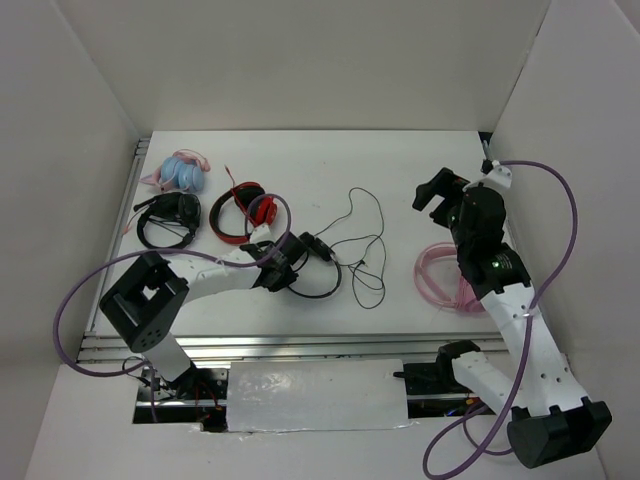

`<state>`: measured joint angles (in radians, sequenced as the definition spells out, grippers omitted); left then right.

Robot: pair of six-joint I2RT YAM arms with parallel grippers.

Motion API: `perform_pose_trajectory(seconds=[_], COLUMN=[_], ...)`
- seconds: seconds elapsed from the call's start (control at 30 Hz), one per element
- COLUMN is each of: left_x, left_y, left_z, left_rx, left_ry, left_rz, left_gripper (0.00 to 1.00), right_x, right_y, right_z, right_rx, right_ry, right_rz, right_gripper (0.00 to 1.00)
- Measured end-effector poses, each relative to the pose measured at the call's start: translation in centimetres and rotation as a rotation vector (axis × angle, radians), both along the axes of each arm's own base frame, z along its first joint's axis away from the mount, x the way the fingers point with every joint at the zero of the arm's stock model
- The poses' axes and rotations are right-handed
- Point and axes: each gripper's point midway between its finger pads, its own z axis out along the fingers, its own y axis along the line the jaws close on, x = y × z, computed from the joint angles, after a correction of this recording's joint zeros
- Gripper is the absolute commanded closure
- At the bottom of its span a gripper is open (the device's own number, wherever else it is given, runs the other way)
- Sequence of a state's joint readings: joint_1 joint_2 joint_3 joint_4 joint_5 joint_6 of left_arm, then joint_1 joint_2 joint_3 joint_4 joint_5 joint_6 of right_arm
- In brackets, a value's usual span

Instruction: Wrap the headphones

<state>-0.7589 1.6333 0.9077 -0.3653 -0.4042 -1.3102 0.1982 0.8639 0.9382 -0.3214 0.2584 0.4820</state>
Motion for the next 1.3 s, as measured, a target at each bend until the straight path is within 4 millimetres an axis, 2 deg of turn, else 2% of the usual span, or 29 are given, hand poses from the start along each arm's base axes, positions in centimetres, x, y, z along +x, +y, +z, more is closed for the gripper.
perform_pose_trajectory(seconds=[0.07, 0.27, 0.33, 0.37, 0.47, 0.57, 0.67, 0.8, 0.93, 1.2, 1.3], left_x=[0.2, 1.8, 2.6, 2.9, 3.6, 4.7, 6.3, 8.0, 8.7, 9.0, 8.9], left_y=[0.2, 0.6, 0.6, 0.5, 0.7, 0.4, -0.2, -1.1, -1.3, -1.9, -2.0], left_z=[0.0, 0.0, 0.0, 0.0, 0.3, 1.4, 3.3, 6.0, 8.2, 11.2, 11.9], left_rx=[0.004, 0.038, 0.042, 0.042, 0.064, 0.090, 0.129, 0.183, 0.219, 0.261, 0.267], left_ry=[-0.005, -0.013, -0.022, -0.027, -0.038, -0.070, -0.128, -0.205, -0.263, -0.333, -0.348], left_rz=[0.006, 0.015, 0.011, 0.011, -0.017, -0.067, -0.150, -0.277, -0.365, -0.461, -0.481], left_gripper=[0.78, 0.87, 0.98, 1.00, 1.00, 1.00, 1.00, 1.00, 1.00, 1.00, 1.00], right_x=[0.0, -0.2, -0.3, -0.5, -0.6, -0.5, -0.2, 0.1, 1.4, 3.6, 4.6], right_y=[0.4, 2.1, 2.9, 3.4, 5.3, 8.1, 10.9, 13.6, 15.9, 18.2, 18.7], right_z=[-0.3, -0.4, -0.7, -0.9, -1.3, -2.3, -4.9, -8.9, -10.5, -13.5, -14.5], right_rx=[-0.004, -0.009, -0.024, -0.035, -0.082, -0.132, -0.191, -0.258, -0.291, -0.282, -0.271], right_ry=[0.011, 0.012, 0.017, 0.020, 0.026, 0.041, 0.104, 0.206, 0.255, 0.325, 0.348], right_rz=[0.011, 0.070, 0.104, 0.124, 0.213, 0.339, 0.469, 0.586, 0.639, 0.604, 0.579], right_gripper=[0.00, 0.00, 0.00, 0.00, 0.00, 0.00, 0.00, 0.00, 0.00, 0.00, 0.11])
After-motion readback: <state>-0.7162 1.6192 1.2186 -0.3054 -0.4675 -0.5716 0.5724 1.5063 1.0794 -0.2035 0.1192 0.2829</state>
